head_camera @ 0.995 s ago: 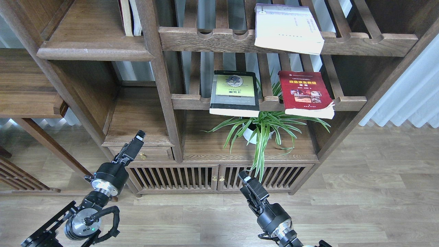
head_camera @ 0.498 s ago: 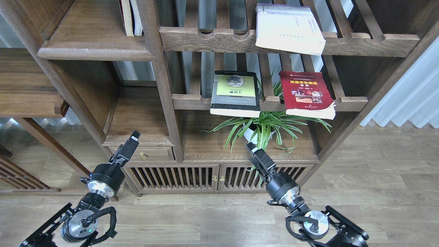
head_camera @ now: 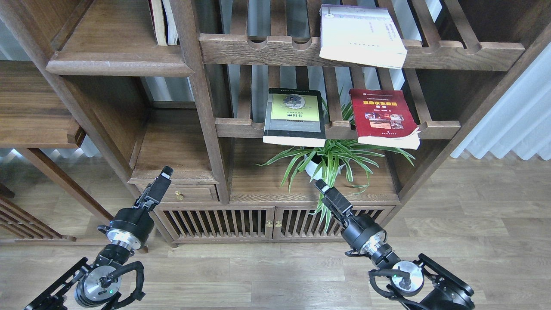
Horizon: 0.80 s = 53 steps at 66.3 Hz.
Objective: Organize books on shelf
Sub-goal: 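Move the right gripper up toward the red book on the middle shelf, then grasp the red book's lower edge with the right gripper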
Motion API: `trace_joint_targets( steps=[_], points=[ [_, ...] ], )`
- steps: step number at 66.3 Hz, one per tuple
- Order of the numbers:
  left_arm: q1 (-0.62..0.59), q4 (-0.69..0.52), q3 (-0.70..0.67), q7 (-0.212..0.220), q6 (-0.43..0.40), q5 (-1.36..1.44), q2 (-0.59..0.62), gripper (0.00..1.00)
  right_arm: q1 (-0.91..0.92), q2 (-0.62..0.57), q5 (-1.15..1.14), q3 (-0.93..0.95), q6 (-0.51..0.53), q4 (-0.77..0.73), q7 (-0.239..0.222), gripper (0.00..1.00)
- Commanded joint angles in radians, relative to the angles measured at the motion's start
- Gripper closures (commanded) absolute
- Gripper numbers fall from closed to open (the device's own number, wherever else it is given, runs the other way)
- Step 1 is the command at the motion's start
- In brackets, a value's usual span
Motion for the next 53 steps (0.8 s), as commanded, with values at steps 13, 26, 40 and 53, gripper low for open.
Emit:
trace_joint_targets(
  steps=[13, 26, 40, 53],
  points=[
    [0.001, 0.0, -0.007, 0.0, 0.001, 0.0, -0.004, 0.0, 0.024, 0.04, 0.15, 0.159, 0.0, 0.012, 0.006, 0.0],
    [0.001, 0.0, -0.02, 0.0, 0.001, 0.0, -0.002, 0.0, 0.035, 0.057, 0.171, 0.236, 0.0, 0.007, 0.007, 0.0],
    [0.001, 0.0, -0.022, 0.0, 0.001, 0.0, -0.002, 0.0, 0.038, 0.07, 0.183, 0.317, -0.021, 0.002, 0.007, 0.0],
    [0.001, 0.0, -0.022, 0.0, 0.001, 0.0, -0.004, 0.0, 0.05, 0.07, 0.183, 0.343, -0.154, 0.008, 0.049, 0.04]
  ],
)
